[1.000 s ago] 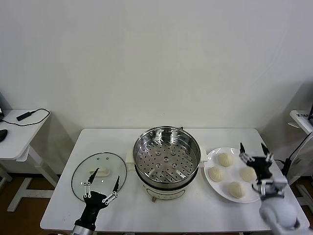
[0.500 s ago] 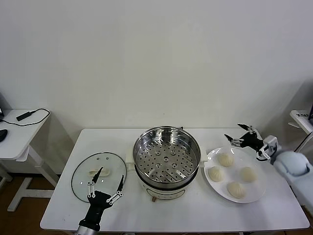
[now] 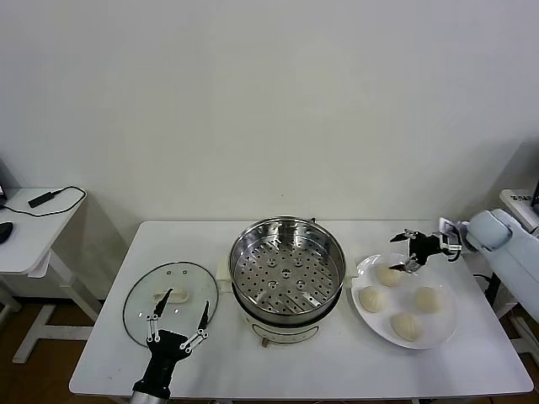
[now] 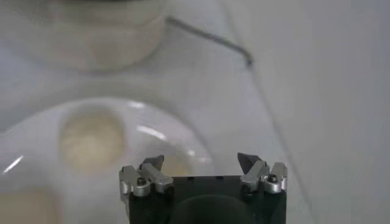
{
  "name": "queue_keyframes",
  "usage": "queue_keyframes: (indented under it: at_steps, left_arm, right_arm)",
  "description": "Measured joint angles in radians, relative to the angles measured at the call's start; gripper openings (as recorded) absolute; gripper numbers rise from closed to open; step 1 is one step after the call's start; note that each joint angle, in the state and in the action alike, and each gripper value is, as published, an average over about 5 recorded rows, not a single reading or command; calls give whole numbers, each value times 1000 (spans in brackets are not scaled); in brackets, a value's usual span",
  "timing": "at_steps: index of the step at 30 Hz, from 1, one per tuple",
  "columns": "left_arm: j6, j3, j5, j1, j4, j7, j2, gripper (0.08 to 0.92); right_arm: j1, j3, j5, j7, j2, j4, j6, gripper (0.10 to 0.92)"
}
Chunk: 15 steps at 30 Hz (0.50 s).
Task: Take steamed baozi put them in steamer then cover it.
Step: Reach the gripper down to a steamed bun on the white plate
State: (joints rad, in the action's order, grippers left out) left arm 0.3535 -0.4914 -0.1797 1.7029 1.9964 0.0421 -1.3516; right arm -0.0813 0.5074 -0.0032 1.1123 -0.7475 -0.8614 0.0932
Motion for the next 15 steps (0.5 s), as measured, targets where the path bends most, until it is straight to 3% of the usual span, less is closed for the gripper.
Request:
queue_keyframes:
  at_steps: [15]
  left_arm:
    - [6, -3, -2, -11, -28, 3, 1, 823]
  right_arm:
    - [65, 74, -174, 85, -143, 162, 30, 823]
